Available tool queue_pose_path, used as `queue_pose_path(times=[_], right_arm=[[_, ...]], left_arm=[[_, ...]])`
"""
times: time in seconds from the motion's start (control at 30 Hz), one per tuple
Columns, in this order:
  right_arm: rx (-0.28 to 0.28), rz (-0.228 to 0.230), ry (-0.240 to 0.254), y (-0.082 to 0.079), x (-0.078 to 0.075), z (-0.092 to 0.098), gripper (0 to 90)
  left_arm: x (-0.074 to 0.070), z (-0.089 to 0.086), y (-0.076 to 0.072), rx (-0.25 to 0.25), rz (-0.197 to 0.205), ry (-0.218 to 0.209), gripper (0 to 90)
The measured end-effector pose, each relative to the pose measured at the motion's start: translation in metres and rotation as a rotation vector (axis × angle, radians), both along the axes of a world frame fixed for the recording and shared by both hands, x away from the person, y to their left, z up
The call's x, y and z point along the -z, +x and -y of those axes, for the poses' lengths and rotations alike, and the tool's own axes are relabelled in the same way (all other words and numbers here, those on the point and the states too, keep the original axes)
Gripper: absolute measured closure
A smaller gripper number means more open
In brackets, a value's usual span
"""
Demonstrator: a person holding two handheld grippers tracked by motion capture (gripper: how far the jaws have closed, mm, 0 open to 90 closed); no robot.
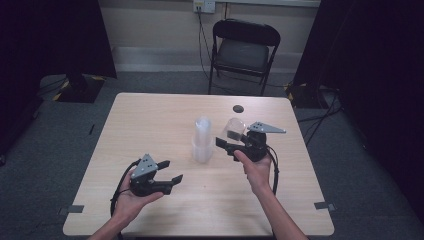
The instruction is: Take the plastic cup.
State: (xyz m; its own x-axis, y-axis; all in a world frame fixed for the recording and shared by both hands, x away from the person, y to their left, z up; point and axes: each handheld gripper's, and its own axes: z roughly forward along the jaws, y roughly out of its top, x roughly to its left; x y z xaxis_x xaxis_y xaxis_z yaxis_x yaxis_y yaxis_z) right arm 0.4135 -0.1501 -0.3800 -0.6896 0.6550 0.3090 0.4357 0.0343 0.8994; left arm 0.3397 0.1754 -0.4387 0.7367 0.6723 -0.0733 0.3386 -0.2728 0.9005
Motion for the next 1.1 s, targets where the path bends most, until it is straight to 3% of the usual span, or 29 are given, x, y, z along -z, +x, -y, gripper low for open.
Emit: queue_pose_path(times=[0.17, 0.27, 0.4, 0.5, 0.73, 0.8, 0.87, 0.9, 1.1], right_arm=[[-0.004, -0.016, 0.034, -0.005, 0.0, 0.003, 35.7], [-0.01, -0.034, 0.044, -0.008, 0.003, 0.005, 35.7], [-0.013, -0.042, 0.044, -0.013, 0.006, 0.005, 35.7], [-0.017, -0.048, 0.049, -0.018, 0.008, 0.006, 35.7], [-0.027, -0.076, 0.053, -0.031, 0.017, 0.011, 35.7], [-0.021, -0.081, 0.066, -0.034, 0.02, 0.015, 35.7], [-0.017, -0.086, 0.088, -0.037, 0.022, 0.018, 35.8], [-0.013, -0.087, 0.088, -0.038, 0.023, 0.018, 35.8], [-0.025, -0.104, 0.083, -0.04, 0.026, 0.016, 35.7]], left_arm=[[-0.007, 0.013, 0.011, 0.034, 0.016, 0.022, 30.4], [-0.009, 0.022, 0.014, 0.05, 0.042, -0.001, 29.6], [-0.011, 0.034, 0.019, 0.093, 0.026, -0.003, 25.1], [-0.01, 0.041, 0.021, 0.105, 0.052, -0.022, 28.5], [-0.01, 0.058, 0.021, 0.15, 0.056, -0.043, 25.8], [-0.009, 0.062, 0.021, 0.171, 0.046, -0.052, 23.3], [-0.007, 0.064, 0.02, 0.186, 0.011, -0.081, 22.5], [-0.006, 0.066, 0.02, 0.186, 0.005, -0.1, 25.2], [0.0, 0.071, 0.014, 0.192, 0.045, -0.097, 31.4]])
